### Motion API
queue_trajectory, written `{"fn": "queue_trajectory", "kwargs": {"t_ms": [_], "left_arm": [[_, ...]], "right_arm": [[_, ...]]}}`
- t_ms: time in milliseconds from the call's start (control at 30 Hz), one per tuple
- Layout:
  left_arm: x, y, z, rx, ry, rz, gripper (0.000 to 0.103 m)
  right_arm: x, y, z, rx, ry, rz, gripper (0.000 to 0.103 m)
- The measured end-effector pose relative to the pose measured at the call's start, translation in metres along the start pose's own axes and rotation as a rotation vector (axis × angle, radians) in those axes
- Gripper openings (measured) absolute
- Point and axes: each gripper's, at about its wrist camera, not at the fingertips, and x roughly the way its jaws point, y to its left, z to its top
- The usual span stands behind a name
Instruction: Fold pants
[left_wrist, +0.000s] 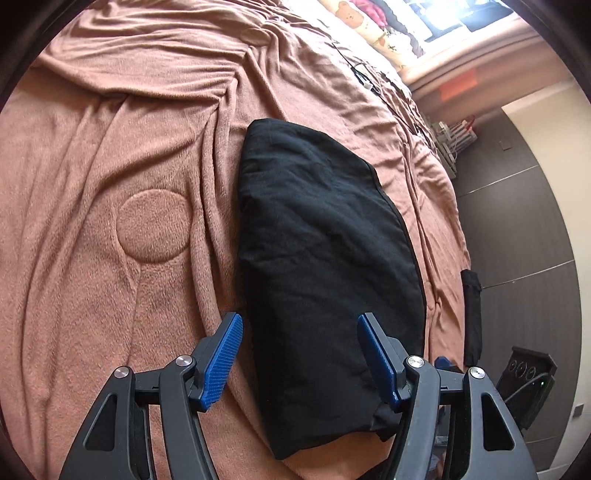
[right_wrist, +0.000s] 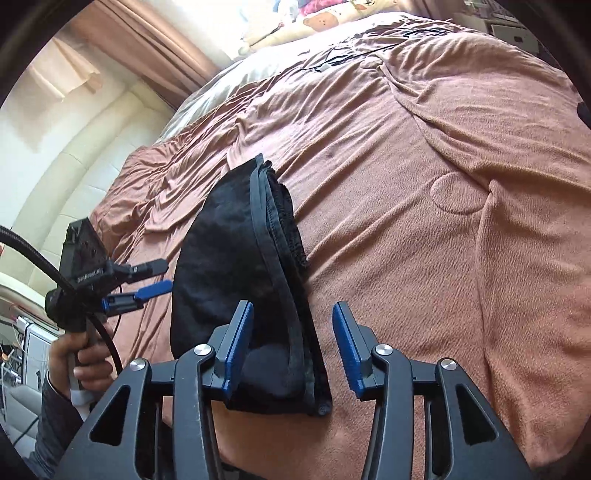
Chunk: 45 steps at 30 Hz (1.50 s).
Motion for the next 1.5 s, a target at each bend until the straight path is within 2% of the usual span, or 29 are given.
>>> {"fn": "queue_trajectory", "kwargs": {"t_ms": [200,233,300,367,633,867,933,1100,1200,1500], "left_arm": [[0.005,0.003,-0.019,-0.016,0.016,-0.025,0.064],[0.006,0.004,-0.021,-0.018,0.018,-0.027,0.063],[0.008,0.005,-0.026,-0.024,0.025,-0.033,0.056],[0.009,0.006,-0.031,-0.032,0.027,-0.036,0.053],[0.011,0.017,-0.047,-0.106,0.013,-0.072,0.05],[0.008,0.02,-0.071,-0.132,0.004,-0.107,0.049],[0.009,0.019,-0.074,-0.129,0.002,-0.1,0.045],[0.002,0.015,-0.078,-0.127,-0.002,-0.078,0.018],[-0.006,0.013,-0.078,-0.121,-0.012,-0.061,0.014],[-0.034,0.018,-0.076,-0.108,-0.018,-0.055,0.013]], "right_arm": [[0.019,0.005,0.011,-0.059,-0.022,0.069,0.042],[0.025,0.005,0.013,-0.061,-0.006,0.058,0.042],[0.037,0.004,0.016,-0.059,-0.001,0.074,0.042],[0.049,0.003,0.02,-0.061,0.009,0.066,0.043],[0.084,0.001,0.041,-0.052,0.032,0.079,0.043],[0.101,0.003,0.043,-0.075,0.059,0.1,0.043],[0.104,0.001,0.042,-0.07,0.066,0.096,0.043],[0.111,0.001,0.039,-0.064,0.07,0.088,0.043],[0.111,0.003,0.037,-0.05,0.08,0.103,0.042],[0.11,0.014,0.03,-0.024,0.138,0.123,0.038]]}}
